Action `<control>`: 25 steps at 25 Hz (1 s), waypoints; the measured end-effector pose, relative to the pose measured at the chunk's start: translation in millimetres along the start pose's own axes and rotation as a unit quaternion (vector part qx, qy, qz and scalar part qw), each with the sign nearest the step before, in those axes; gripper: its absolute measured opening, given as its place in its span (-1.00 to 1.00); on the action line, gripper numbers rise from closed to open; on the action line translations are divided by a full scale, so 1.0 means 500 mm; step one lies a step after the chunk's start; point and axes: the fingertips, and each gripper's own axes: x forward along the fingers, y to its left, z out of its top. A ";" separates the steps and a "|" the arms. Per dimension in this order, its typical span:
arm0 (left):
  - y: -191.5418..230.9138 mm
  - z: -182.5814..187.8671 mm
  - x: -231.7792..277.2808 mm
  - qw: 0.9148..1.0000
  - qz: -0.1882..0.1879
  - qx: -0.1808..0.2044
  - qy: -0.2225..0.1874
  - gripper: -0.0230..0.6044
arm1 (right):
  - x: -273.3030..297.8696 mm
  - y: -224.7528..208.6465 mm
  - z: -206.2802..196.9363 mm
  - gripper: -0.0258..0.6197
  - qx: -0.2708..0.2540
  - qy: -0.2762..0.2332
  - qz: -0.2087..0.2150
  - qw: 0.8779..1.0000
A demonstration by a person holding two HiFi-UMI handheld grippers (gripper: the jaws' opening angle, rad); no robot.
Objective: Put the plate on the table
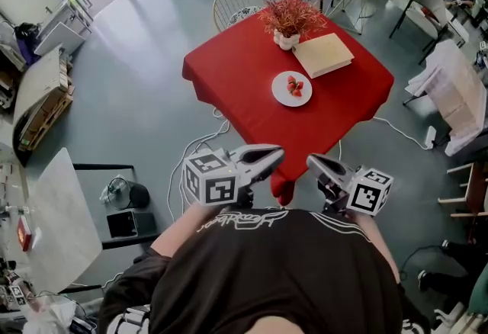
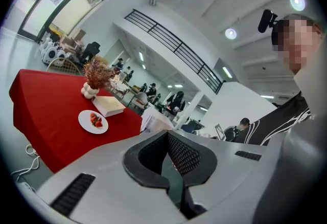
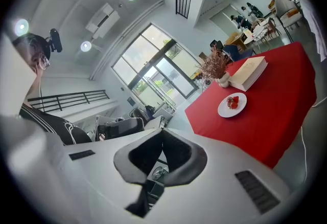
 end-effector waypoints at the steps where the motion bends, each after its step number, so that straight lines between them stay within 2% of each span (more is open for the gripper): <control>1: -0.006 -0.005 0.002 1.000 -0.002 0.000 0.001 -0.90 | -0.007 0.001 -0.004 -0.90 0.002 0.001 0.000 1.000; 7: -0.054 -0.033 0.018 1.000 -0.006 -0.011 -0.006 -0.90 | -0.065 0.020 -0.012 -0.90 0.026 -0.013 0.020 0.999; 25: -0.175 -0.062 0.020 1.000 0.013 0.011 -0.022 -0.90 | -0.155 0.086 -0.024 -0.90 -0.016 -0.014 0.042 0.999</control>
